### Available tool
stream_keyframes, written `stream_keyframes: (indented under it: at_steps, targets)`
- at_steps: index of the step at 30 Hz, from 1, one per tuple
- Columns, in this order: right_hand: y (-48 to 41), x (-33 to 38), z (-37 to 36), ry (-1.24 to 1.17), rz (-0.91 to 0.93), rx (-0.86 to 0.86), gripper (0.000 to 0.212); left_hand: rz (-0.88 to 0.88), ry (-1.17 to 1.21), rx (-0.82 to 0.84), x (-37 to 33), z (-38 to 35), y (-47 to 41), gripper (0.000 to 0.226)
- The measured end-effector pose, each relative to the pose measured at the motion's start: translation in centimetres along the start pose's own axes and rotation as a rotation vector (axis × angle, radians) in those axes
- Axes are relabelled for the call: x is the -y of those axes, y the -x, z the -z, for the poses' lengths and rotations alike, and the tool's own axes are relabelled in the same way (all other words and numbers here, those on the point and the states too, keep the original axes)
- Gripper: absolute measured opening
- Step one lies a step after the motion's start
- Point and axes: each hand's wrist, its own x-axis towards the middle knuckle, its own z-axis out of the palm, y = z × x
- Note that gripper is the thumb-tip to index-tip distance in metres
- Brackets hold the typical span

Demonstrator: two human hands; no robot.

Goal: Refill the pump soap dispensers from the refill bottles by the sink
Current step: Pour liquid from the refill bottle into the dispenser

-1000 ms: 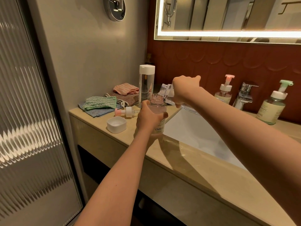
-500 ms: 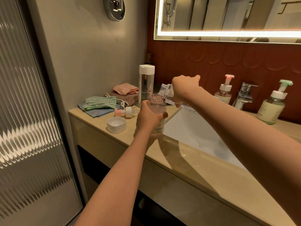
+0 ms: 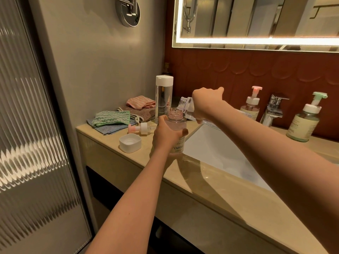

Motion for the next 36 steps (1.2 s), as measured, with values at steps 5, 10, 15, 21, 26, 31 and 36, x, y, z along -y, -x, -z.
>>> stream_keyframes:
  at_steps: [5,10,15,21,26,31,36]
  targets:
    - [0.02,0.00,0.00,-0.009,-0.002,-0.014,0.029,0.000,0.003,0.002,0.04,0.02,-0.09,0.077]
    - [0.15,0.01,0.16,-0.017,0.000,-0.007,0.029,0.008,0.012,0.006,0.01,0.02,-0.09,0.079]
    - [0.15,0.10,0.13,-0.017,0.000,-0.020,0.025,0.008,0.021,0.006,-0.05,0.05,-0.03,0.078]
    - [0.20,0.08,0.18,-0.021,0.002,-0.018,0.024,0.010,0.026,0.012,-0.08,0.09,0.03,0.079]
    - [0.18,0.14,0.06,-0.017,-0.003,-0.025,0.026,0.011,0.027,0.010,-0.11,0.11,0.06,0.079]
    - [0.35,0.11,0.23,-0.015,0.006,-0.021,0.026,0.010,0.023,0.016,-0.06,0.10,-0.01,0.081]
    - [0.47,0.13,0.35,-0.012,0.006,-0.016,0.027,0.010,0.025,0.013,-0.10,0.11,0.03,0.080]
